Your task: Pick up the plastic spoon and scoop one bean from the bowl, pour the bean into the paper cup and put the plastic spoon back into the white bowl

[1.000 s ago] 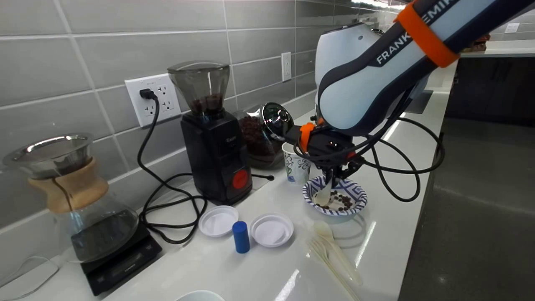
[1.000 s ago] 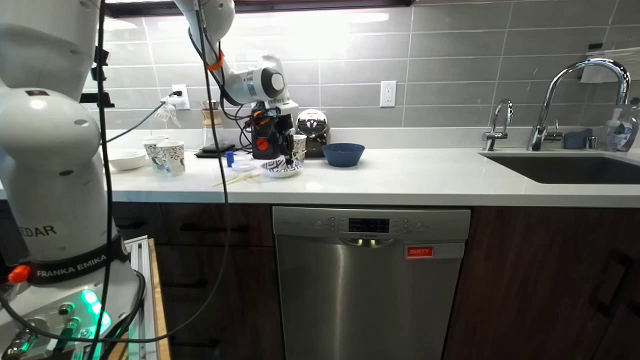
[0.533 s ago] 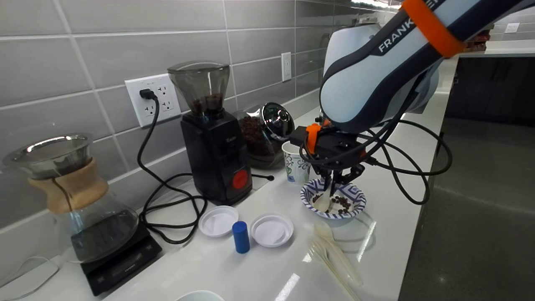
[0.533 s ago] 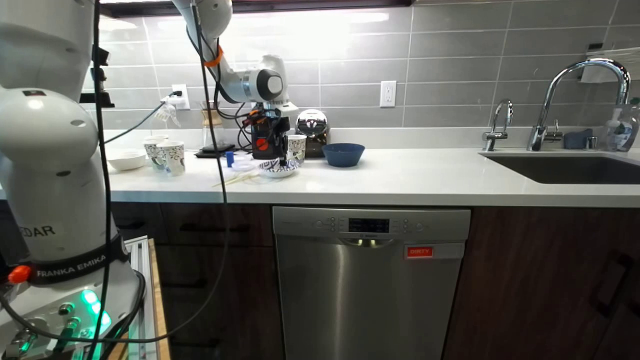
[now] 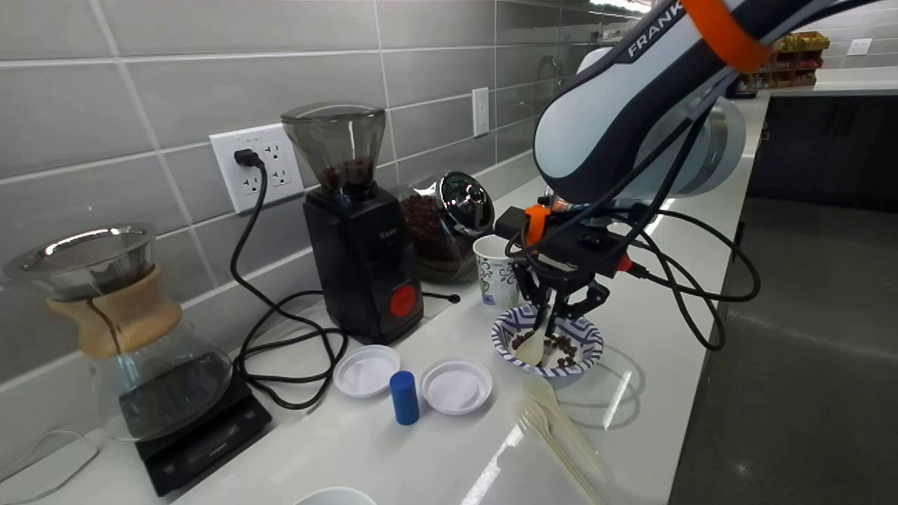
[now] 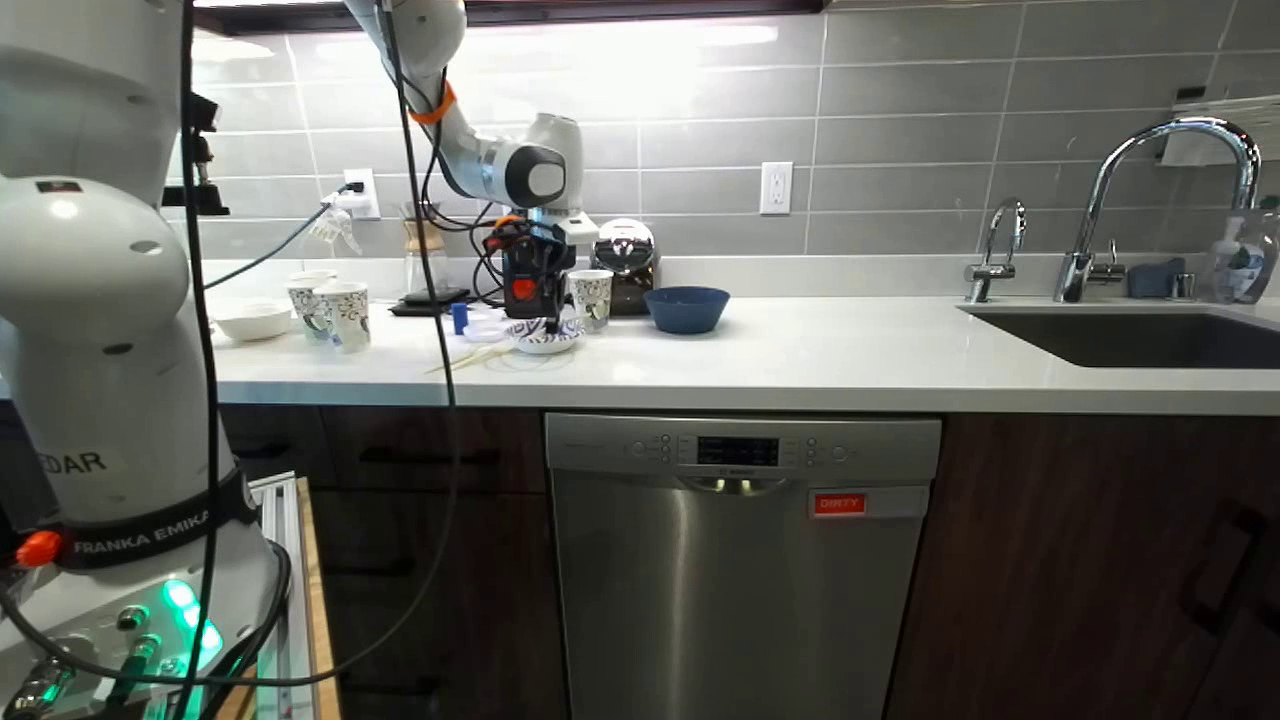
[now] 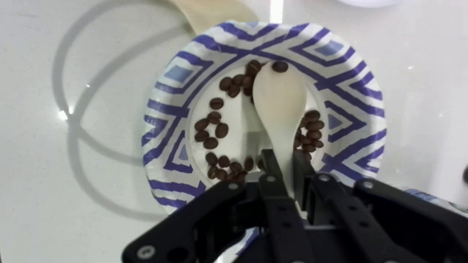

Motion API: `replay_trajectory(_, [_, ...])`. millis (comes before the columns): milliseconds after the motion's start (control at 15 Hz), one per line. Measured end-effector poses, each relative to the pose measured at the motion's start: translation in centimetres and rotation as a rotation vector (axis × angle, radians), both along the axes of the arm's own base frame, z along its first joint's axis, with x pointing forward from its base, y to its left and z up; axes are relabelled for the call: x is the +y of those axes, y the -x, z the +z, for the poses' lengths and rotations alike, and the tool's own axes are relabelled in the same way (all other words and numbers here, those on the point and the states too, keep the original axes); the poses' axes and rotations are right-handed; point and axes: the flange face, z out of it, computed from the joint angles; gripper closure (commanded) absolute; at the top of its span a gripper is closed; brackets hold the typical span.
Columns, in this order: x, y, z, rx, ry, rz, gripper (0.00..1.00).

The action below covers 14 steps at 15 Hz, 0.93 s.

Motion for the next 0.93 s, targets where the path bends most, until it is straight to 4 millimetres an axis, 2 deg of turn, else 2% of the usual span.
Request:
replay_trajectory(533, [-2.3, 0.2, -0.8, 0.159, -0.069, -0.063, 0.97])
replay_trajectory(933, [-4.5, 0.1, 0.3, 0.281, -0.122, -0.153, 0.97])
